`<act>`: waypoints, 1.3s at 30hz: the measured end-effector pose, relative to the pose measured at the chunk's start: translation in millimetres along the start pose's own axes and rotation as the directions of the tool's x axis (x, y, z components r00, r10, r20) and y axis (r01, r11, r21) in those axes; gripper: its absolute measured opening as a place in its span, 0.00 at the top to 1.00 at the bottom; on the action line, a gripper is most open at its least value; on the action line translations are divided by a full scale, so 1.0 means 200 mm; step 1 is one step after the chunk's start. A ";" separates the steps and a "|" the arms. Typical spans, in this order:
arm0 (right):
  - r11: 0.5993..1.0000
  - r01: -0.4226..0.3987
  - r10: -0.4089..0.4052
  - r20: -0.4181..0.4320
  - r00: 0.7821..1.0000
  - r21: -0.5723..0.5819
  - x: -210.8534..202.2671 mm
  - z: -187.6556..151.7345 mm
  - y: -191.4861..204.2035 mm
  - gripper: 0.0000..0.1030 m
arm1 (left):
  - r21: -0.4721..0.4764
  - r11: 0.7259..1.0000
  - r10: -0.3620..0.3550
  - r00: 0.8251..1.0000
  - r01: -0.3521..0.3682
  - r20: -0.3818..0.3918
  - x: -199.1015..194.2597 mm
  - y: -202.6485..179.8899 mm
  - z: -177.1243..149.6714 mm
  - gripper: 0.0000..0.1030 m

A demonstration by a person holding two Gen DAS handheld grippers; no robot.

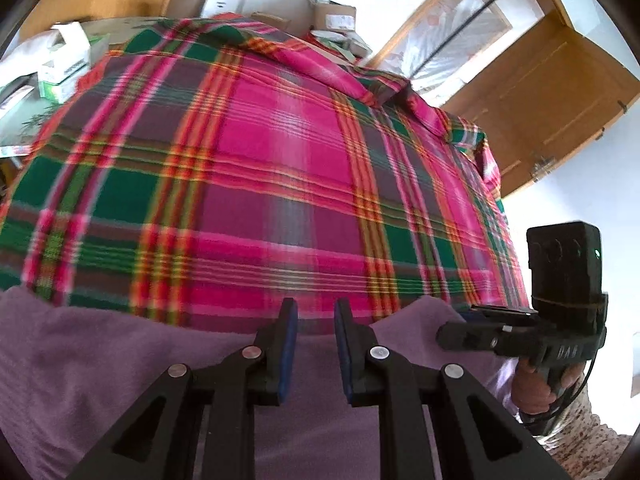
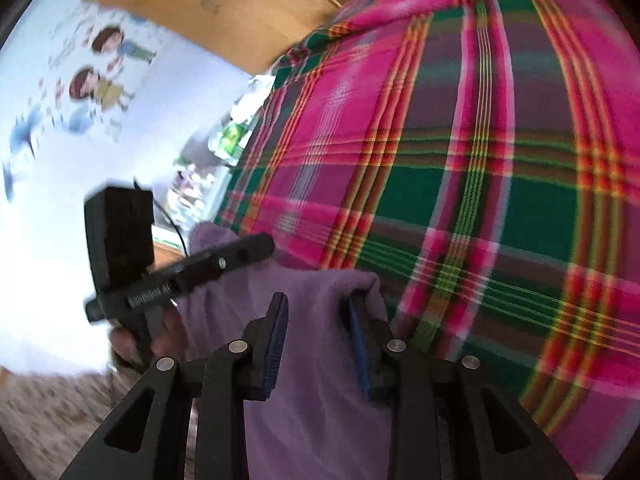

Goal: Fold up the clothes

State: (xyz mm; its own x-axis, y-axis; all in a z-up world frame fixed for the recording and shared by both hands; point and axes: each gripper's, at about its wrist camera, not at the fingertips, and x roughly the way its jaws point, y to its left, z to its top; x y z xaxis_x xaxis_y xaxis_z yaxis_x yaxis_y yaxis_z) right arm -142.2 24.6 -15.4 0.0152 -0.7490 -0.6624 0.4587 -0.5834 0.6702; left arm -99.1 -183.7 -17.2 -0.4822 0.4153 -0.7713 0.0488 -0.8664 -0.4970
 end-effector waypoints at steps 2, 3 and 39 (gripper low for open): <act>0.999 0.034 -0.035 -0.004 0.999 -0.040 -0.02 -0.02 0.03 0.69 | 0.023 0.999 -0.026 1.000 0.026 -0.018 0.03 -0.04 0.02 0.82; 0.996 0.054 -0.055 -0.002 0.999 -0.065 -0.04 -0.05 0.03 0.69 | 0.044 0.998 -0.034 0.999 0.036 -0.029 0.04 -0.07 0.04 0.82; 0.969 0.132 -0.201 0.347 0.916 0.211 -0.47 -0.44 -0.16 0.69 | 0.392 0.920 0.091 0.965 0.014 -0.247 0.24 -0.50 0.08 0.90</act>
State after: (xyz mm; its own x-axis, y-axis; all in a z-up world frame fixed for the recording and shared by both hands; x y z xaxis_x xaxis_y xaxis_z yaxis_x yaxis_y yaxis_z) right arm -81.0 141.9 -3.5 -0.3866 -0.6782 -0.6249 0.2592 -0.7302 0.6321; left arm -140.9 -82.4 1.4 -0.2446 0.3904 -0.8875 -0.3042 -0.9000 -0.3121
